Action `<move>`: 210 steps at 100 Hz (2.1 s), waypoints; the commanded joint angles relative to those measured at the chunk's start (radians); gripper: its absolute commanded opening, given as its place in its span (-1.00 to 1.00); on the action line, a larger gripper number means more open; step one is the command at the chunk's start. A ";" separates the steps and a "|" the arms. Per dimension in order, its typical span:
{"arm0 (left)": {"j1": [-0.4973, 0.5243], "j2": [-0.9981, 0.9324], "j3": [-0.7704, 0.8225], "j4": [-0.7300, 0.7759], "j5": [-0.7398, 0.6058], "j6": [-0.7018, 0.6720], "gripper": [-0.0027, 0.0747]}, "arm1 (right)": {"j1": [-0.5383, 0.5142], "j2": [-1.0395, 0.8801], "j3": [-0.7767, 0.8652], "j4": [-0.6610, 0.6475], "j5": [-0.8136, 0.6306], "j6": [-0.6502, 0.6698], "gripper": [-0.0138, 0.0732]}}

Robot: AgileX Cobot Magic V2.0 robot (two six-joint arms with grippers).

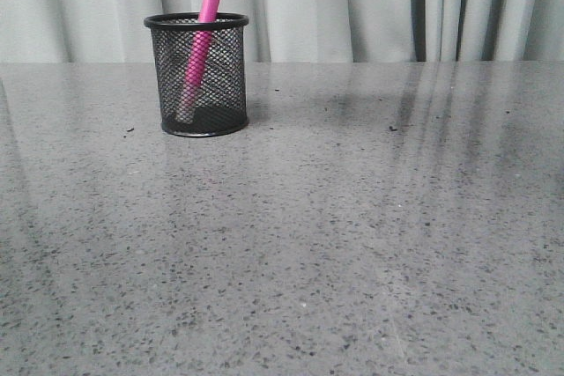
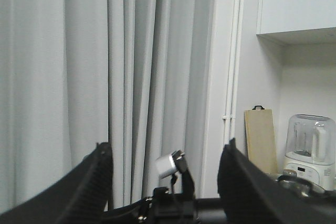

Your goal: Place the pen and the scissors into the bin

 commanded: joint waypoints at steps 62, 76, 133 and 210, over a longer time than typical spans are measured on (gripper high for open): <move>-0.008 0.000 -0.024 0.017 0.050 -0.005 0.09 | 0.028 0.236 -0.031 -0.013 -0.230 -0.013 -0.69; -0.008 0.000 -0.024 0.016 0.052 -0.005 0.09 | 0.041 0.236 -0.031 -0.013 -0.216 -0.013 -0.20; 0.000 -0.300 0.297 0.351 -0.178 -0.187 -0.98 | 0.076 -0.294 0.155 -0.163 0.244 -0.058 -0.83; 0.000 -0.728 0.820 0.282 -0.224 -0.187 -0.98 | 0.095 -1.568 0.905 -0.222 0.671 -0.055 -0.84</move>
